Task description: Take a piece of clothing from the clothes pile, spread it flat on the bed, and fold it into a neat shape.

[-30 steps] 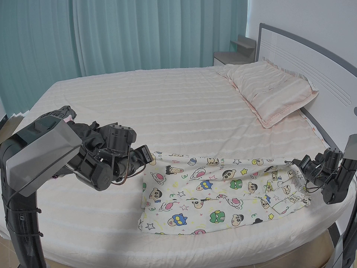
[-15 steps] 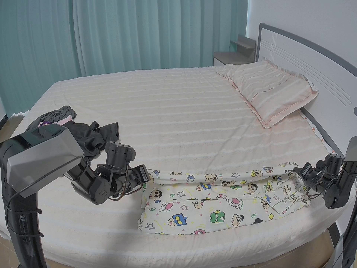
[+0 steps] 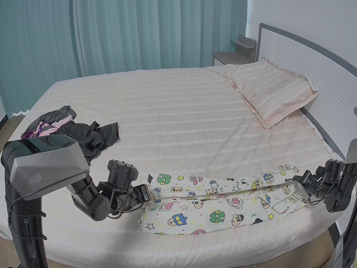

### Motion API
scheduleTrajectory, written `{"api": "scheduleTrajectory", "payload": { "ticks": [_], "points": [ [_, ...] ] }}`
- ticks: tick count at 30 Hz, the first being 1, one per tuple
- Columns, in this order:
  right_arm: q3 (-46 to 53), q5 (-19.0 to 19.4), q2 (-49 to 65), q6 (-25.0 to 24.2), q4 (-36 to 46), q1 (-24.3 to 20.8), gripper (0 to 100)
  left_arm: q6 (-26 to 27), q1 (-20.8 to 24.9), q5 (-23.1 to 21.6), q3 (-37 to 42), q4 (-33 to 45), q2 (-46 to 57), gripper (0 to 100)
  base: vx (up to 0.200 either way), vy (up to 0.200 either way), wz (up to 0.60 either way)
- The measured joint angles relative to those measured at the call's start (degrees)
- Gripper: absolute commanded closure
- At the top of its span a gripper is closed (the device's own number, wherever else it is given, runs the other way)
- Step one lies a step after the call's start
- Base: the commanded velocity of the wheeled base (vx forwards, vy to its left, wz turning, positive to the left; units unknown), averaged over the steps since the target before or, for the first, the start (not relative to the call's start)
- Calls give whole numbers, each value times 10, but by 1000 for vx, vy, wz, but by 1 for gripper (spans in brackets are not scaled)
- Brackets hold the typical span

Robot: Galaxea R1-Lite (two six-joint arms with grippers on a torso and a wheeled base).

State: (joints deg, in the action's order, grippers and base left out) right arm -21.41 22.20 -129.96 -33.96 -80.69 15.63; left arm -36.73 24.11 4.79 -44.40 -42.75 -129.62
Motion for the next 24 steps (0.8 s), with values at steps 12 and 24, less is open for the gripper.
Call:
{"api": "scheduleTrajectory", "payload": {
  "ticks": [12,24],
  "points": [
    [13,0,-12,24,6,9,0,-12,11,1,17,-6,-19,0,0,0,0],
    [23,0,15,24,6,14,0,-55,6,-1,67,-25,20,0,0,0,0]
  ]
}}
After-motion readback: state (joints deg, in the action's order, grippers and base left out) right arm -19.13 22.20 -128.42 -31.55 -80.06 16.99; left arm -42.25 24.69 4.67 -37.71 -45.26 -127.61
